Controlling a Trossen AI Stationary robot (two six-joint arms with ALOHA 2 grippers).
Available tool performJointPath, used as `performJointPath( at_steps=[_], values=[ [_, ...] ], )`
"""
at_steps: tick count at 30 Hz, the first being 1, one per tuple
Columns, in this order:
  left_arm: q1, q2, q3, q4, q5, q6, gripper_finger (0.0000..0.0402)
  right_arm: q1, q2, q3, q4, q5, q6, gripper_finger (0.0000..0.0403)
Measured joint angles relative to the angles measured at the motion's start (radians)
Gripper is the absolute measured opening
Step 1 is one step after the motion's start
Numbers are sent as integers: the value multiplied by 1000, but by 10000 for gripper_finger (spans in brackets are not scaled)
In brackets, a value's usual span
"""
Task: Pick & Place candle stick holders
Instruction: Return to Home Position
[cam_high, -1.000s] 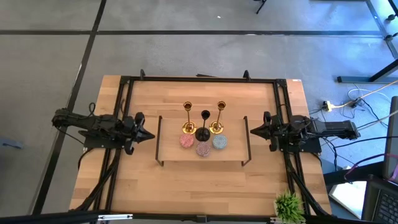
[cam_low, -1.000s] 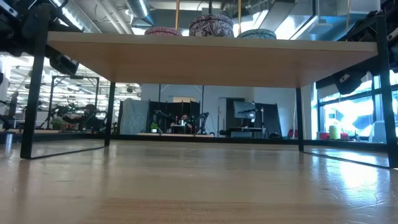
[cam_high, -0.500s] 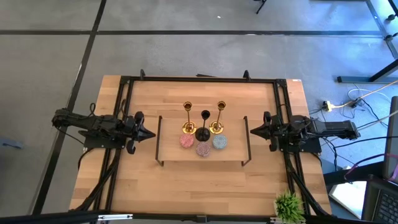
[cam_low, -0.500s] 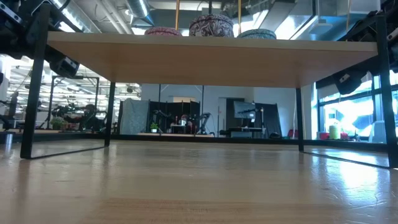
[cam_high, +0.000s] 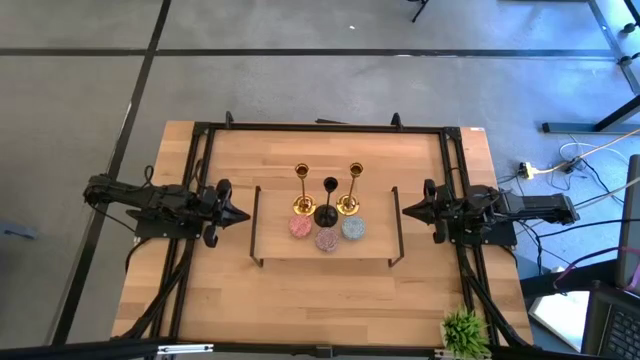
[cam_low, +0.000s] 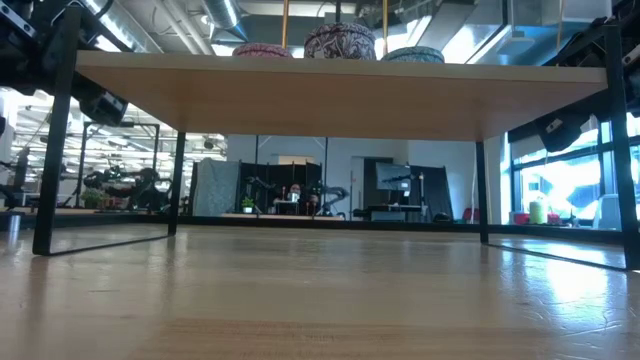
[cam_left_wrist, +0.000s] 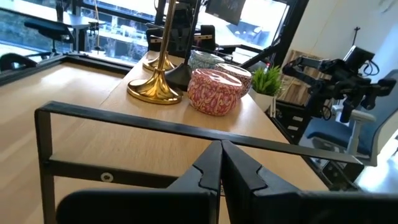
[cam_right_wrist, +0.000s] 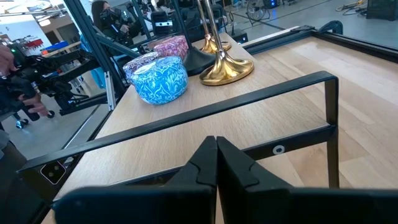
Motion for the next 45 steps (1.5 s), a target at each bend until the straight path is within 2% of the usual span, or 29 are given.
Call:
performJointPath(
  at_steps=[45],
  values=[
    [0, 0, 0, 1, -1, 33, 3, 0, 0, 0, 0, 0, 0, 0]
  ],
)
